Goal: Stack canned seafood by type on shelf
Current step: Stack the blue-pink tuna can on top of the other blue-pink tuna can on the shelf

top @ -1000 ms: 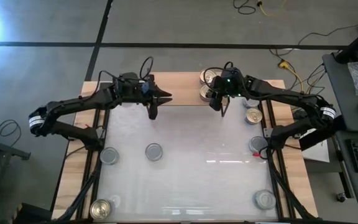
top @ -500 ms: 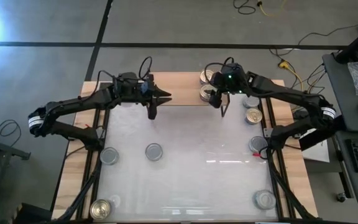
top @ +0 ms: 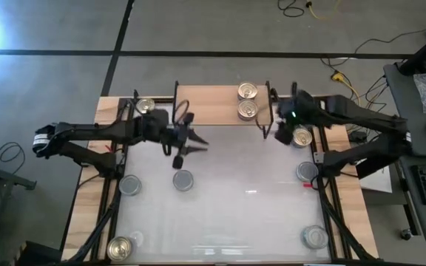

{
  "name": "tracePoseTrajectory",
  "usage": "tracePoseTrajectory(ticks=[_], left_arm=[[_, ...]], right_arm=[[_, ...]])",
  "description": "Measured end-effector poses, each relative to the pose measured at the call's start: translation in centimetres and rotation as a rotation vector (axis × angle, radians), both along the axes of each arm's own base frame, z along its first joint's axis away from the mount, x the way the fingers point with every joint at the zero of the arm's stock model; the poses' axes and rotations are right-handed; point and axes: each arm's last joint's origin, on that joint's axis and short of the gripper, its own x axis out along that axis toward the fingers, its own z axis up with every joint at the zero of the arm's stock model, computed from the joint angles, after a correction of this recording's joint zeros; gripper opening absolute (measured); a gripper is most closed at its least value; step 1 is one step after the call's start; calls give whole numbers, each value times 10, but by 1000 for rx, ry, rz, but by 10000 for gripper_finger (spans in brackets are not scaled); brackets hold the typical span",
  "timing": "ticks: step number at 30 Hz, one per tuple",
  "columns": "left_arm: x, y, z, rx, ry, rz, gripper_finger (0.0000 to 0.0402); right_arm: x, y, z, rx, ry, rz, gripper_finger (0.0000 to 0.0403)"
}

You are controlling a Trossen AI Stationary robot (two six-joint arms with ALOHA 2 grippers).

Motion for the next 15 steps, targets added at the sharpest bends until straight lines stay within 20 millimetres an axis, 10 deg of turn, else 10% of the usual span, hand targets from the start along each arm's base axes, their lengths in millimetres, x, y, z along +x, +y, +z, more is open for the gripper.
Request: tracePoseTrajectory(ticks=[7,15], left_arm=[[-2,-40,-11,8,55,-34,74],[-15,-97,-28,2,142,-33,74]], right_arm=[[-23,43,-55,170,-5,-186,210],[-23,43,-129,178,197,-398,175]])
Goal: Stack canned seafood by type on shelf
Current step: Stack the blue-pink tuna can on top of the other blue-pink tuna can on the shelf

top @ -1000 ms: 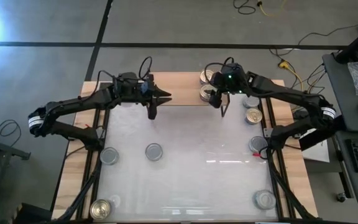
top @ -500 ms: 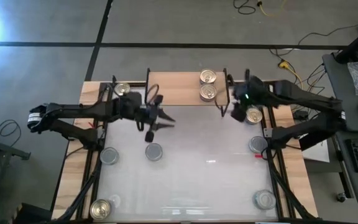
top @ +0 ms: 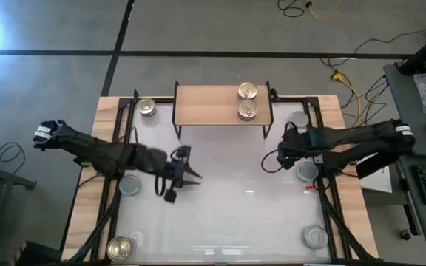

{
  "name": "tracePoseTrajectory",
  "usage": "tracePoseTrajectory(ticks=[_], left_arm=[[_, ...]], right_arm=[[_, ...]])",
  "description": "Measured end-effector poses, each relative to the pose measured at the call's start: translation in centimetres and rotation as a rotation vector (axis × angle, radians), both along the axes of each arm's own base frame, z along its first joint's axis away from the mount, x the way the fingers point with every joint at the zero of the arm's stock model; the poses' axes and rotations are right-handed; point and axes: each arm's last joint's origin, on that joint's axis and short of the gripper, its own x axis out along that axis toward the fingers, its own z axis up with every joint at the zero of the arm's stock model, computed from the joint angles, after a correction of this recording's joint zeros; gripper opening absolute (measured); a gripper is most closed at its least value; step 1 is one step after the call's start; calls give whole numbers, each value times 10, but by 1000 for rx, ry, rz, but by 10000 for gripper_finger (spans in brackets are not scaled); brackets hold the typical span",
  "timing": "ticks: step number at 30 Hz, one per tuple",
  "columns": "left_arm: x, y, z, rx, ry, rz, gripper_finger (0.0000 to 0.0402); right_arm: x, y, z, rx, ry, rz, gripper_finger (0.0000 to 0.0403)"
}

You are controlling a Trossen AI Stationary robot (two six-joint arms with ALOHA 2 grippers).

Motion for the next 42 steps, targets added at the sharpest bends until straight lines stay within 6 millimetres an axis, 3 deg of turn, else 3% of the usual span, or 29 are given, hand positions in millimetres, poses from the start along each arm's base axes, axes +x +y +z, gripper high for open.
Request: tracePoseTrajectory(ticks=[7,17,21,26,34,42], left_arm=[[-21,-42,-20,-44,29,81,74],[-39,-74,-25,-133,-40,60,74],[-43,-79,-24,-134,-47,54,74],[-42,-80,-21,-132,-58,56,74],[-42,-80,-19,-108,-77,59,74],[-42,-80,-20,-113,-75,61,74]], right_arm=[[14,-5,-23,-16,219,202,116],[6,-40,-47,-55,422,140,29],[1,-46,-56,-47,456,127,11],[2,-50,-59,-32,473,110,9],[7,-61,-82,36,601,73,9],[22,-44,-95,93,579,135,9]])
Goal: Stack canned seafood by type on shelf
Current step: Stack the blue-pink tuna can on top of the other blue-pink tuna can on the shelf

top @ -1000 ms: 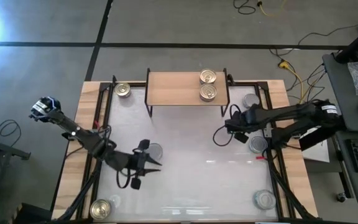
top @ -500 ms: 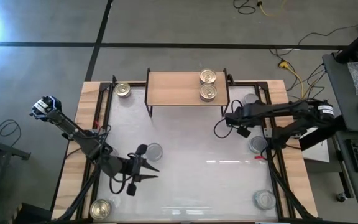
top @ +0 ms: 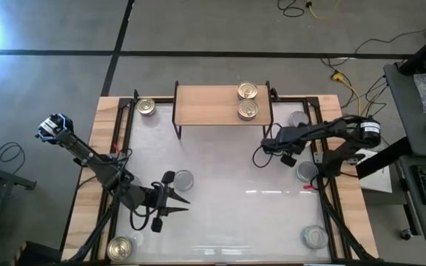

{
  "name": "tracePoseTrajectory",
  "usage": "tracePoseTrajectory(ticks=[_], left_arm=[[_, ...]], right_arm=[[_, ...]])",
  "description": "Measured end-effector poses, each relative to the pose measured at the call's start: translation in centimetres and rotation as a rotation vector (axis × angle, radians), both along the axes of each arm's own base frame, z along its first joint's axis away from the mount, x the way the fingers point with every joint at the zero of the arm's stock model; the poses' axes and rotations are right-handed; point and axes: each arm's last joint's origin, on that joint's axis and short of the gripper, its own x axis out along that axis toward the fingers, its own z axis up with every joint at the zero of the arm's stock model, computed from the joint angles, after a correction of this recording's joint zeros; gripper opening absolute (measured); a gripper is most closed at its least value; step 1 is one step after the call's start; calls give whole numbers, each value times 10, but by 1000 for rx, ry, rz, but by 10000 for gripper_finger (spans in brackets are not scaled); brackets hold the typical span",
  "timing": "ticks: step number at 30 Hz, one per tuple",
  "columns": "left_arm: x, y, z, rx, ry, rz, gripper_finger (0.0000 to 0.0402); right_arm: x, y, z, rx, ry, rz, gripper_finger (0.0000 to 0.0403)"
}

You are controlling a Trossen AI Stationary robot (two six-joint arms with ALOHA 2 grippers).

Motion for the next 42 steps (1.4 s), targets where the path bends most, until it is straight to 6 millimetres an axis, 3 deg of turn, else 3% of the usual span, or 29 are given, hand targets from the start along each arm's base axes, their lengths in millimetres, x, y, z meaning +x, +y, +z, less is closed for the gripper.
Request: tracePoseTrajectory(ticks=[4,10,14,18,24,29,34,42], left_arm=[[0,0,0,1,1,0,74],[2,3,0,26,-3,6,74],[4,5,-1,26,-1,18,74],[12,5,-11,24,30,70,75],[36,1,-45,20,88,189,92],[63,6,-75,-4,103,263,127],[85,32,-98,-21,147,351,174],[114,61,-125,-54,200,255,233]], right_arm=[[18,29,11,30,-119,0,9],[54,98,49,173,-426,148,9],[51,129,77,133,-556,204,9],[36,149,76,88,-578,260,9],[7,154,35,49,-480,284,9],[13,152,6,103,-628,361,9],[36,157,6,177,-844,462,9],[33,155,11,137,-830,496,17]])
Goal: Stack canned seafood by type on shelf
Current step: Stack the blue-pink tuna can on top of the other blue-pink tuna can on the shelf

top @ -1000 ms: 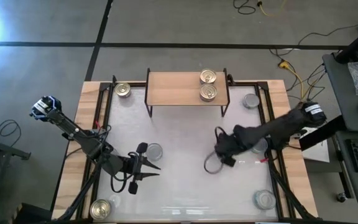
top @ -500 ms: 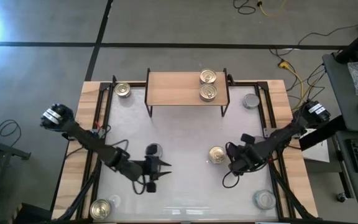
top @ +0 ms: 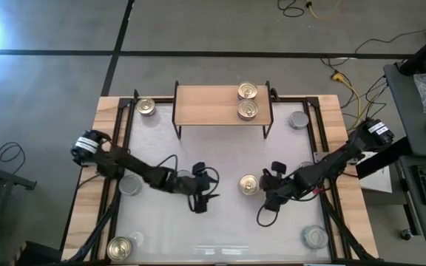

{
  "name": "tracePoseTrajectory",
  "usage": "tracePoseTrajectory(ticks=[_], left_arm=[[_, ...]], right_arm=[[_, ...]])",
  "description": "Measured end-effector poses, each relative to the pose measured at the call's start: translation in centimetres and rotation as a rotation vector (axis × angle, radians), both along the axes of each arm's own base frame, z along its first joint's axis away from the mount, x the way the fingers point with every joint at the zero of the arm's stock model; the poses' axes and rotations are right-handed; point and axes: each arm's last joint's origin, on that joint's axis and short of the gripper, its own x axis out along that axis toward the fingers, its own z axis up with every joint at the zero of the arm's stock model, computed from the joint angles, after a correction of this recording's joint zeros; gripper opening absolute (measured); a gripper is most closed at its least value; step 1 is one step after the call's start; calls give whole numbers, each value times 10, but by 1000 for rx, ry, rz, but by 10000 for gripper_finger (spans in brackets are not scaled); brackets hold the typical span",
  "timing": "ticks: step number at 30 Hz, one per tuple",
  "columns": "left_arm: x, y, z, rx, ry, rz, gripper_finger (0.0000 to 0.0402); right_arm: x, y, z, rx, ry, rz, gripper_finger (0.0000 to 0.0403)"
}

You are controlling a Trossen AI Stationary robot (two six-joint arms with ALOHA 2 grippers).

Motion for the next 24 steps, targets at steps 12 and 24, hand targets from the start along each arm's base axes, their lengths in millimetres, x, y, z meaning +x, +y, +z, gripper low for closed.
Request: tracePoseTrajectory(ticks=[12,24], left_arm=[[58,36,-11,40,65,-219,232],[85,50,-21,-79,64,-406,232]], right_arm=[[-10,24,-1,96,-101,-110,215],[2,19,-14,30,-109,-188,288]])
